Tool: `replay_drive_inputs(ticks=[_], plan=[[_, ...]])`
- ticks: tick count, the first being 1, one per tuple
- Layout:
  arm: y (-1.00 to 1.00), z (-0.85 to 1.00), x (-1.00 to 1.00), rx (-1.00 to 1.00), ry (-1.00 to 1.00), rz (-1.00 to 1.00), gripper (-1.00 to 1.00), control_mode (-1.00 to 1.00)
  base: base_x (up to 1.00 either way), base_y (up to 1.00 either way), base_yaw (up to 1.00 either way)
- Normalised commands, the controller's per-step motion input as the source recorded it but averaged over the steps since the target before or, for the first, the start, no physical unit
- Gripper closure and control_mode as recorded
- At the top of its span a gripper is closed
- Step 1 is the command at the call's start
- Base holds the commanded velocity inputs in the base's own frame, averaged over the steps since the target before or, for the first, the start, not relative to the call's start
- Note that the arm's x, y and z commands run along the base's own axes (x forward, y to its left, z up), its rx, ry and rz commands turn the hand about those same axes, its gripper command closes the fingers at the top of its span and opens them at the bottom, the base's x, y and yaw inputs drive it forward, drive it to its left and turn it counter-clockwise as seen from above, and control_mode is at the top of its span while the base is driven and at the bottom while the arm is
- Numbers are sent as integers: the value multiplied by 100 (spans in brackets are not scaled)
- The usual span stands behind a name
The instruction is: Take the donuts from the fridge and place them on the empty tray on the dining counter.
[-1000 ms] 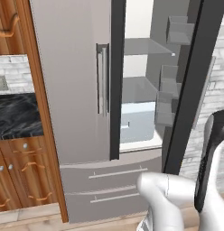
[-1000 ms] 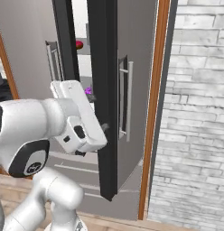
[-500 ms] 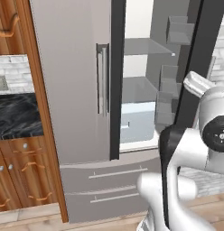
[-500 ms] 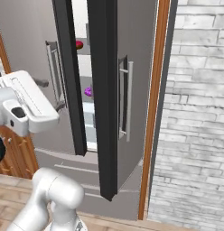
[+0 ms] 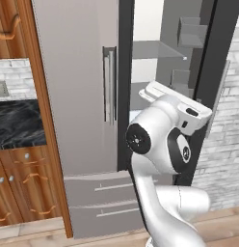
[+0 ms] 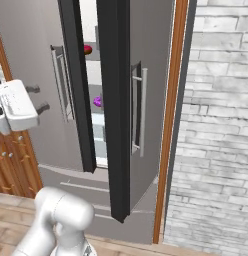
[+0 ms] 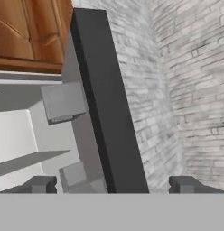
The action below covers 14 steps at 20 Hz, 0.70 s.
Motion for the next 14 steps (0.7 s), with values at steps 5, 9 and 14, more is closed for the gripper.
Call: replay_drive_inputs(ticks=[5, 9, 14], plan=[[0, -51, 70, -2, -5, -1, -100, -100, 0, 0, 0], [-21, -33, 55, 0, 0, -4, -100, -100, 0, 0, 0], [-11, -23, 56, 0, 0, -13, -100, -100, 0, 0, 0]])
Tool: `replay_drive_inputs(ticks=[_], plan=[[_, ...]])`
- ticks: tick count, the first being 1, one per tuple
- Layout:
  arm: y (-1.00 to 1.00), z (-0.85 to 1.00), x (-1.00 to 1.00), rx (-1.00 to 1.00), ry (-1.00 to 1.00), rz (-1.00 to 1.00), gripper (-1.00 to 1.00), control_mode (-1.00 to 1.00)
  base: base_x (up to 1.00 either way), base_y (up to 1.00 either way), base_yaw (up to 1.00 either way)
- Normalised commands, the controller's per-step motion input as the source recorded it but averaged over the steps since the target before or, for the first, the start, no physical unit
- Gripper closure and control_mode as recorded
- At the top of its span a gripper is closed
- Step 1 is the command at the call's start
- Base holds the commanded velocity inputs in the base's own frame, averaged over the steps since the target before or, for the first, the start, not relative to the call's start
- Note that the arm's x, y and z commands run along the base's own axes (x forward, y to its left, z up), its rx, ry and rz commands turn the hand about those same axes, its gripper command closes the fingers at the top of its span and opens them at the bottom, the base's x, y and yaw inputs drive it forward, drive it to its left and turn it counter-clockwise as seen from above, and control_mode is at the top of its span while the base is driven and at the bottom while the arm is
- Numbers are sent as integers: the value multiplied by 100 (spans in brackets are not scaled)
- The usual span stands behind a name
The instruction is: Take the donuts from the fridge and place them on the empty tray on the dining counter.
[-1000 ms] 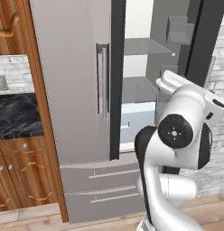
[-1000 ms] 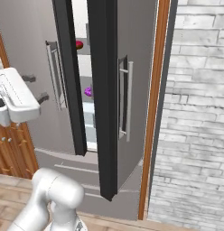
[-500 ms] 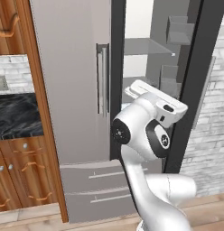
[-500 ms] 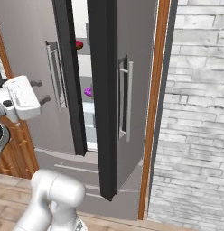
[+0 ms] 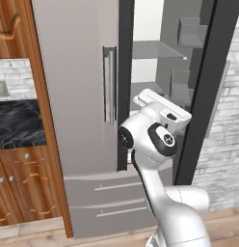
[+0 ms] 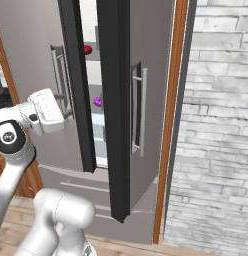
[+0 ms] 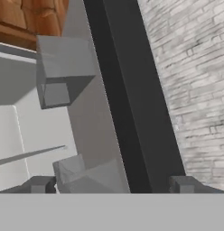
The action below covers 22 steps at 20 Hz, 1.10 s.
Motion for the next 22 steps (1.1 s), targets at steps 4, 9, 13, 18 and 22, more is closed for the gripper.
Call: replay_drive_inputs(ticks=[4, 9, 13, 18, 22], plan=[[-18, -9, 41, 0, 0, -9, -100, -100, 0, 0, 0], [-32, -2, 38, 0, 2, -6, -100, -100, 0, 0, 0], [-26, -20, 47, 0, 6, -6, -100, -100, 0, 0, 0], [-1, -25, 51, 0, 11, -8, -100, -100, 0, 0, 0], [-6, -9, 46, 0, 6, -11, -100, -100, 0, 0, 0]])
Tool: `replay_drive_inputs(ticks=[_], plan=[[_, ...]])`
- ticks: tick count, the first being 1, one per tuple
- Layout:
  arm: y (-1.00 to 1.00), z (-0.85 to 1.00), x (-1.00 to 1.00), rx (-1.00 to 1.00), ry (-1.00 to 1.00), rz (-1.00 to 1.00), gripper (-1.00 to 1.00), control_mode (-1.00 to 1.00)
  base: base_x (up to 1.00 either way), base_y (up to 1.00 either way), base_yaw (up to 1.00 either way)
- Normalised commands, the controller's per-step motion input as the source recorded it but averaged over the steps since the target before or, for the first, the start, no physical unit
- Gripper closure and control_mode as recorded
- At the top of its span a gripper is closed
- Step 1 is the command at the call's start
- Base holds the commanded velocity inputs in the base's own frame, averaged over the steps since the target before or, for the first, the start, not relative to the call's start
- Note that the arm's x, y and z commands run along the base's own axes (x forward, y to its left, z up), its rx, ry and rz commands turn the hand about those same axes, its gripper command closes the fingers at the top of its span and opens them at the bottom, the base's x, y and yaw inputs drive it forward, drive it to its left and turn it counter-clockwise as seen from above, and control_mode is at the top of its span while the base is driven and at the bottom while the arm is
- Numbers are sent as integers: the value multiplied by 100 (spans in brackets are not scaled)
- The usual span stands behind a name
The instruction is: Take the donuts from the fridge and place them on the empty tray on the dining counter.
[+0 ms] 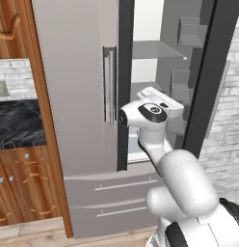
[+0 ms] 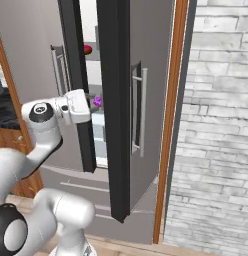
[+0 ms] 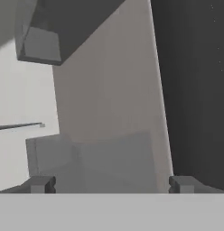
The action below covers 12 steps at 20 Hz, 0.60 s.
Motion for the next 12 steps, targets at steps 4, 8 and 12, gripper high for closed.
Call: replay_drive_inputs(ticks=[4, 8, 12], plan=[[-13, -12, 52, 0, 5, -10, -100, -100, 0, 0, 0], [-19, -15, 54, 0, 5, -9, -100, -100, 0, 0, 0], [-36, -17, 46, 0, 5, -6, -100, -100, 0, 0, 0]])
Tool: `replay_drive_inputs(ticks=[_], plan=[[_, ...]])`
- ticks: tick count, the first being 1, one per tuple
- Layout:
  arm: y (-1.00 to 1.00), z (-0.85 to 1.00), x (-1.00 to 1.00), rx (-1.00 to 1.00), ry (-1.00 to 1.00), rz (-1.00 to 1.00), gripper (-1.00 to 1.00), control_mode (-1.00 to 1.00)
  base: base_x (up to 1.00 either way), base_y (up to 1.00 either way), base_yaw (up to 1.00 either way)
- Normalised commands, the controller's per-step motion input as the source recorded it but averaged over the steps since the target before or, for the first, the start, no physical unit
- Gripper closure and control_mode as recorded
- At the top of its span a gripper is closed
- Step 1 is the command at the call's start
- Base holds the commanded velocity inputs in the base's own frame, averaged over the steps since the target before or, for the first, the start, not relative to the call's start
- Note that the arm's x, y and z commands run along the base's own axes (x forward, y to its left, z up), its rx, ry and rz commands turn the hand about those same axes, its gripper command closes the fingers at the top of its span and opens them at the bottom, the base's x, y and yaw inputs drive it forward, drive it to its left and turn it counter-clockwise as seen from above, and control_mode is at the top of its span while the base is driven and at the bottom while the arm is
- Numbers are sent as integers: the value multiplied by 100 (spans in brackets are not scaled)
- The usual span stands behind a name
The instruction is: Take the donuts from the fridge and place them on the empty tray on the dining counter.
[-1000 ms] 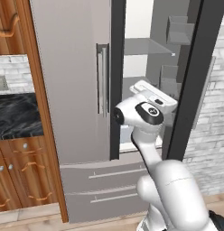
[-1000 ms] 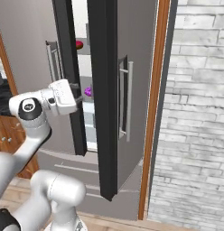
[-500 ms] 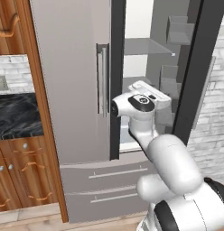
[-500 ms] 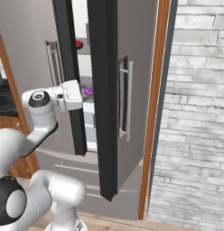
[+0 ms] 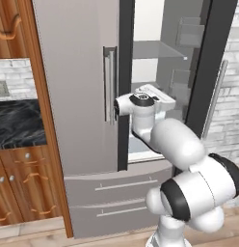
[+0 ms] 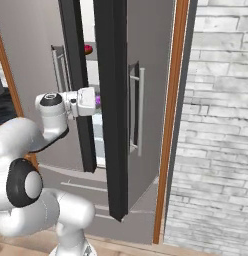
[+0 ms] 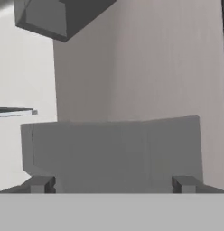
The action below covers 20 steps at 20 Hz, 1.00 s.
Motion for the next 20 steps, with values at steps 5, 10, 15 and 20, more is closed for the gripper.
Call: replay_drive_inputs(ticks=[5, 10, 15, 20], plan=[[-73, -6, -1, 7, 2, -12, -100, -100, 0, 0, 0], [-100, 0, -76, 20, 0, -22, -100, -100, 0, 0, 0], [-100, -4, -87, 21, -4, -16, -100, -100, 0, 0, 0], [-90, 0, -41, 17, -14, -2, -100, -100, 0, 0, 0]])
